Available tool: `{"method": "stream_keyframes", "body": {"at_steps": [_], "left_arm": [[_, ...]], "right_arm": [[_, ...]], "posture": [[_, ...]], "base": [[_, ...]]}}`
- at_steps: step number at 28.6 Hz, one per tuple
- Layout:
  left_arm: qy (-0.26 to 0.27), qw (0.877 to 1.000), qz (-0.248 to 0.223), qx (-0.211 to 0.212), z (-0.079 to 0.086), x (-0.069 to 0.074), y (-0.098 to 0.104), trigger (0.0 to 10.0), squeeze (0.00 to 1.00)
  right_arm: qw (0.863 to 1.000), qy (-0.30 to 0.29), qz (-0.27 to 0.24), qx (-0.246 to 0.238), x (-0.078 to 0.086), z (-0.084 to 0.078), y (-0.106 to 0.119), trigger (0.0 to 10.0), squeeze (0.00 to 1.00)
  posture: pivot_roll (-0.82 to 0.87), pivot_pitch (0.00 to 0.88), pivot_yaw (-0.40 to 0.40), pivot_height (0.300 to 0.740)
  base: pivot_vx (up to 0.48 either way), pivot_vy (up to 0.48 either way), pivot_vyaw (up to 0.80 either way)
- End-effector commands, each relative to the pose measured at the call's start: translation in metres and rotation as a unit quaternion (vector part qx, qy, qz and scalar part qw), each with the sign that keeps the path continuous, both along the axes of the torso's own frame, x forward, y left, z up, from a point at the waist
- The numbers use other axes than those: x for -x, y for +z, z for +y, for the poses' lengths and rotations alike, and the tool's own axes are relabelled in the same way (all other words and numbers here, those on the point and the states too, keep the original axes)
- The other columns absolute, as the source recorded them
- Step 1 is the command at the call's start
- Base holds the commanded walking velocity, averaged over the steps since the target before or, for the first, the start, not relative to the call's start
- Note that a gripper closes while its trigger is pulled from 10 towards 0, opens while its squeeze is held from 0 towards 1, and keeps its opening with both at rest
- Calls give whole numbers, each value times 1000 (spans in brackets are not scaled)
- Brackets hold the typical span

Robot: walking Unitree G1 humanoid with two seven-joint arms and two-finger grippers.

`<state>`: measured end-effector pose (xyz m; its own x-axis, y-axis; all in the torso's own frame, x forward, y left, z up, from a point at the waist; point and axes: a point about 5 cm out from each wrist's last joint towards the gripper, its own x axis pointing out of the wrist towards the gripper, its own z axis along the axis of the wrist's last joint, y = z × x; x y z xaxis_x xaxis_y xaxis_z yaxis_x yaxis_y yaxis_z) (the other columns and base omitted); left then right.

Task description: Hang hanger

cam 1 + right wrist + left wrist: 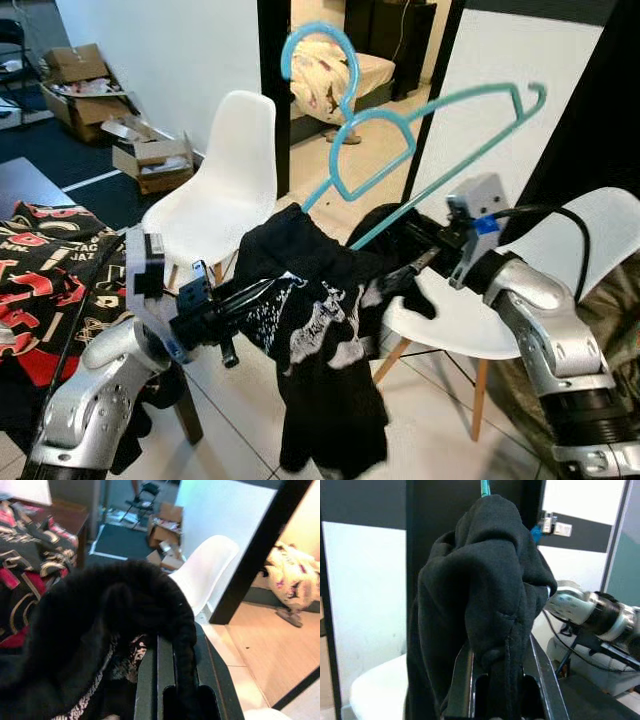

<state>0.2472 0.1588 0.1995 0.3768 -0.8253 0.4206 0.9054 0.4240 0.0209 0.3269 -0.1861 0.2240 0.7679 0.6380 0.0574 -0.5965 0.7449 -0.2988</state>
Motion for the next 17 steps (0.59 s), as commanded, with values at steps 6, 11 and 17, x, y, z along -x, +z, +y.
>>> {"method": "stream_keyframes", "body": {"at_steps": [6,11,17], "left_arm": [[8,1000,-16,-11,6,6,5,10000,0],[82,993,6,-80,19,13,-13,10000,0],[138,981,24,-136,24,23,-31,10000,0]], "right_arm": [[1000,10,6,10,-3,-2,1,0,0],[1000,-20,7,-8,-7,-23,9,0,0],[999,-41,7,-22,-9,-45,16,0,0]], "posture": [[53,0,-69,740],[59,0,-74,740],[70,0,-79,740]], "base": [[0,0,0],[0,0,0],[0,0,0]]}}
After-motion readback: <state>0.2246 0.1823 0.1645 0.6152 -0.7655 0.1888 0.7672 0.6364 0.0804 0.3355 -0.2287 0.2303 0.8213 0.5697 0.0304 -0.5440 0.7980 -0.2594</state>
